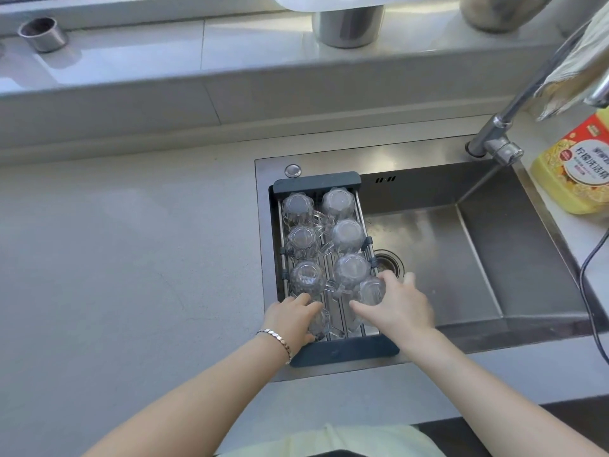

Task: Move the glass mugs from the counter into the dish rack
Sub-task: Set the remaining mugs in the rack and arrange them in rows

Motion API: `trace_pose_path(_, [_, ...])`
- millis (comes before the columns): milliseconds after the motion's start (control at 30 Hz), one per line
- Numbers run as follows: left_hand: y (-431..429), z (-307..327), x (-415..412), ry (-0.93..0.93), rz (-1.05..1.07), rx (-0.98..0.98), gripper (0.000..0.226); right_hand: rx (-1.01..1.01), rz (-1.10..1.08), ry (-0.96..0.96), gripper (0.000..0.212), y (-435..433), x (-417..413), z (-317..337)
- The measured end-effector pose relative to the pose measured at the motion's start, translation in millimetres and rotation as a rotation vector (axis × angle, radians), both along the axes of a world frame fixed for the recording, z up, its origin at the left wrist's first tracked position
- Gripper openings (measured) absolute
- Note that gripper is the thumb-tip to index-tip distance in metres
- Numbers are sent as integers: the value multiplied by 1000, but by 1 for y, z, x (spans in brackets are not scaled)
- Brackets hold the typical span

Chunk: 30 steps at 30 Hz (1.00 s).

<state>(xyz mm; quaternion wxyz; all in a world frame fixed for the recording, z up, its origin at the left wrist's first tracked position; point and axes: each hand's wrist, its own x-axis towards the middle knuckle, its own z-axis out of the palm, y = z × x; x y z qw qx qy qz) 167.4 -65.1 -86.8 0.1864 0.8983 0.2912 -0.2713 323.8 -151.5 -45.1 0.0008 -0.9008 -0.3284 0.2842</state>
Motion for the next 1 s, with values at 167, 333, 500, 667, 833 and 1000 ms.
trace_pose_path(167, [1,1,-1,-15,-23,3,60,-35,159,-85,66,3,-8,-1])
trace_pose_path(333, [1,3,-3,-37,-19,-5,60,-23,313,-10,66,-2,1,6])
trace_pose_path(500, [0,4,-4,-41,-17,3,59,-1,667,98,70,3,11,8])
trace_pose_path(667, [-1,5,-4,-34,-11,3,60,-63,987,105,72,24,17,-10])
trace_pose_path(833, [-1,4,-5,-44,-3,-2,60,-143,1119,83,71,22,17,-29])
trace_pose_path(1000, [0,2,-6,-53,21,-32,57,-53,934,103,56,9,25,-31])
